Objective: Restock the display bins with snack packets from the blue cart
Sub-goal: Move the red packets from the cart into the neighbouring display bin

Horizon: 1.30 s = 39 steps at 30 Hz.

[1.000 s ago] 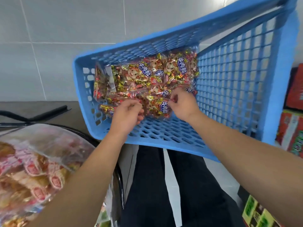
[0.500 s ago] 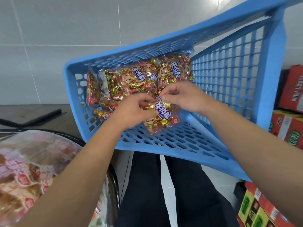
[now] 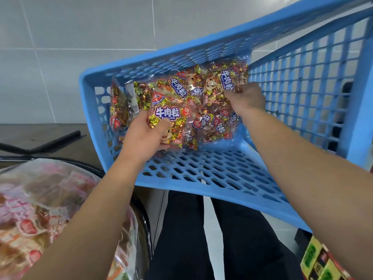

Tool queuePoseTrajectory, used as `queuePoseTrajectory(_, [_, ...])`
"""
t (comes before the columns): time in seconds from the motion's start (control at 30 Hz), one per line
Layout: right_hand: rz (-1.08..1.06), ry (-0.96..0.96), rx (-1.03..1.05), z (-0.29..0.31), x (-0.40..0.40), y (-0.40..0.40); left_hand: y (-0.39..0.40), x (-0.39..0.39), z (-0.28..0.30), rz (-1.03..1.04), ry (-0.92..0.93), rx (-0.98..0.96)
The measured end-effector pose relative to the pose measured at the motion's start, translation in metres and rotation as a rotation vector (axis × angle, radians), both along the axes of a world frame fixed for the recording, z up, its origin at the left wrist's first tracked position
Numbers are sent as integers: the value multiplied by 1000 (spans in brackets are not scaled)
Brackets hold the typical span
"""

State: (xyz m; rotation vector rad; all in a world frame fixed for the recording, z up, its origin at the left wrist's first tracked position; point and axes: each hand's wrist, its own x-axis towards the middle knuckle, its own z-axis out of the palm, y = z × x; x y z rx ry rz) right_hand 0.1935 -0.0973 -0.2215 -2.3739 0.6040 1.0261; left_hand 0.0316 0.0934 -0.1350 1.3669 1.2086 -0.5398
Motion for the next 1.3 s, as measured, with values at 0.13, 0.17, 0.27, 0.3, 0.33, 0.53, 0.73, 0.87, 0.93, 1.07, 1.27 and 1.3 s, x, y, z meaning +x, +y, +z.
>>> queuePoseTrajectory(0.13, [-127,-164,192,24,-5,-9,2,4,1,49,2,10])
queuePoseTrajectory(0.17, [-123,-215,212,34,-8,-14,3,5,2,43,-8,14])
queuePoseTrajectory(0.27, [-52,-312,285,71,-17,-28,7,3,9,40,-17,31])
queuePoseTrajectory(0.3, [-23,-287,337,84,-19,-31,9,2,13,30,-18,53])
queuePoseTrajectory(0.33, [9,-231,406,97,-22,-33,11,1,17,21,-20,67])
queuePoseTrajectory(0.53, [312,169,675,126,-41,5,16,-10,49,-29,-62,-165])
queuePoseTrajectory(0.73, [429,129,635,104,-75,68,23,-34,46,31,-115,-159])
queuePoseTrajectory(0.87, [434,172,576,92,-85,81,37,-49,41,162,-119,-150])
queuePoseTrajectory(0.93, [441,174,594,85,-86,83,41,-52,38,144,-113,-116])
queuePoseTrajectory(1.07, [265,-118,313,53,-67,83,43,-58,39,168,-81,-5])
queuePoseTrajectory(1.27, [339,100,61,13,-50,102,41,-68,45,170,-44,147])
queuePoseTrajectory(1.3, [275,125,98,12,-50,104,41,-69,46,174,-44,156])
